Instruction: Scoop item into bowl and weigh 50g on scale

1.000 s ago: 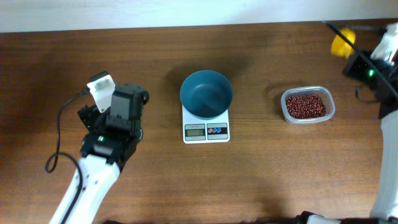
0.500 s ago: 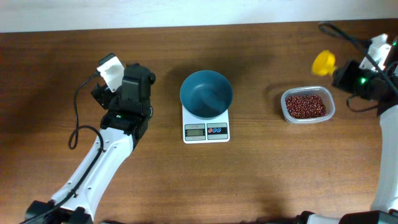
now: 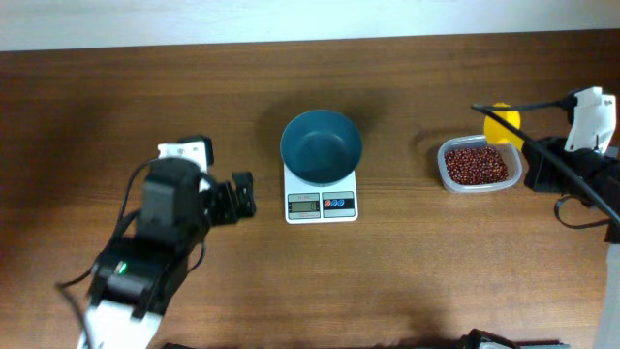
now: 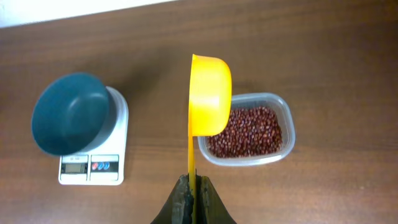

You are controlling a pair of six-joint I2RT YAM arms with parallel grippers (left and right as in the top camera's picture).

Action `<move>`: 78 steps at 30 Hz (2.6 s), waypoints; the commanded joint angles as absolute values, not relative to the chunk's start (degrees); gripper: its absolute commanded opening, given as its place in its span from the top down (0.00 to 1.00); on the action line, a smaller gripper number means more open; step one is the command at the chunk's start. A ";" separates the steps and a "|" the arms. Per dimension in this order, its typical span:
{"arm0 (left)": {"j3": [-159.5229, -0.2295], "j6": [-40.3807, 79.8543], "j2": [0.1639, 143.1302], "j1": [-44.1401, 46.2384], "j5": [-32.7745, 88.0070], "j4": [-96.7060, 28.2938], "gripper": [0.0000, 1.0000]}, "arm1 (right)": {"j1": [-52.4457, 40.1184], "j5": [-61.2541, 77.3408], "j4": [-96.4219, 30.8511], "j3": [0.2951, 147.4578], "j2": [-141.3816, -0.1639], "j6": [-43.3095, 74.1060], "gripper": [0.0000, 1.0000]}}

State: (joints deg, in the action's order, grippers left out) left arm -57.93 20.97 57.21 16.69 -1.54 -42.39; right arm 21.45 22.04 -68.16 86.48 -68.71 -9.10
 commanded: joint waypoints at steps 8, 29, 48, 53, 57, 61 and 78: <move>-58.39 -5.48 53.80 16.73 18.68 -61.54 0.01 | 21.82 22.50 -75.05 87.07 -69.12 -10.09 0.96; -58.39 -19.64 57.80 20.10 15.25 -55.96 0.01 | 21.82 22.46 -75.94 87.00 -70.24 -10.09 0.96; -58.39 -19.57 57.80 20.10 15.42 -53.49 0.01 | 21.82 22.28 -76.18 87.02 -70.24 -10.09 0.96; -58.39 -19.59 57.80 20.10 15.42 -53.49 0.01 | 21.82 22.31 -76.34 87.02 -70.22 -10.09 0.96; -58.39 -19.57 57.80 20.10 15.42 -53.49 0.01 | 21.82 23.86 -77.32 87.02 -70.22 -10.04 0.96; -58.39 -19.57 57.80 20.10 15.42 -53.49 0.01 | 21.82 24.18 -77.87 87.00 -70.22 -10.28 0.96; -58.39 -19.57 57.80 20.10 15.42 -53.49 0.01 | 15.97 0.99 -75.33 87.02 -76.75 -19.05 0.96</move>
State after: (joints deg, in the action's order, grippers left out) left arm -58.26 -18.50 57.78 19.92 14.59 -53.69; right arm 18.28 5.93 -73.80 86.59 -72.88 -17.21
